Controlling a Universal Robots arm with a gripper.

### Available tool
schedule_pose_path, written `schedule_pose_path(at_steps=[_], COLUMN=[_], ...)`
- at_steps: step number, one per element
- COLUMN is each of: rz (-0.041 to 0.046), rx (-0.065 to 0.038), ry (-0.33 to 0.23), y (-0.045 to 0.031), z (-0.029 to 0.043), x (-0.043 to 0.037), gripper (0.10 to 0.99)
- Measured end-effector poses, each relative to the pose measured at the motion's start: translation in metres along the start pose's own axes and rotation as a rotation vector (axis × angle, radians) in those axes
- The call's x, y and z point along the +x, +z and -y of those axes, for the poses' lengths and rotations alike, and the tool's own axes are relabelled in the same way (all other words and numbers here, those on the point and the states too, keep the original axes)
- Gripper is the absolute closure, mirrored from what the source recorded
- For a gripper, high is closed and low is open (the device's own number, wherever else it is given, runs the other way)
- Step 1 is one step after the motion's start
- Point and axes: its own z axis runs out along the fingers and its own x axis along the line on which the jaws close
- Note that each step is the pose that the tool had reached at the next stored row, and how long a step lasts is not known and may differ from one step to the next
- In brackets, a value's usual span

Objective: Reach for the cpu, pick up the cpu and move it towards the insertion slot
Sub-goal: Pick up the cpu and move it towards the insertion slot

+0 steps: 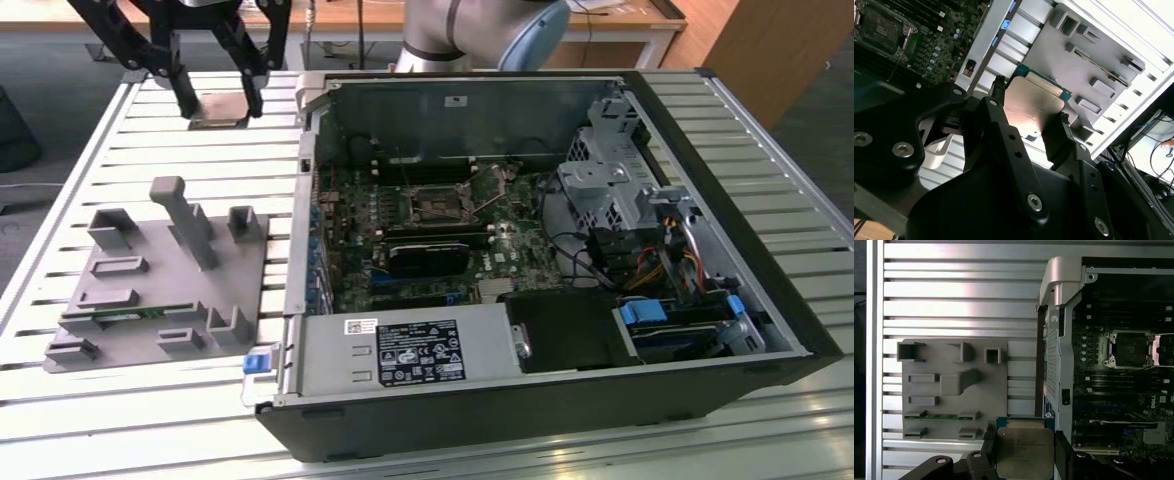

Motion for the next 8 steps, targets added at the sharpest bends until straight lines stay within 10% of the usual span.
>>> schedule_pose_path(at_steps=[8], rz=[-0.0022], rx=[0.000], ry=[0.000], y=[-0.0005], z=[0.0000], x=[-0.0203], gripper=[0.541])
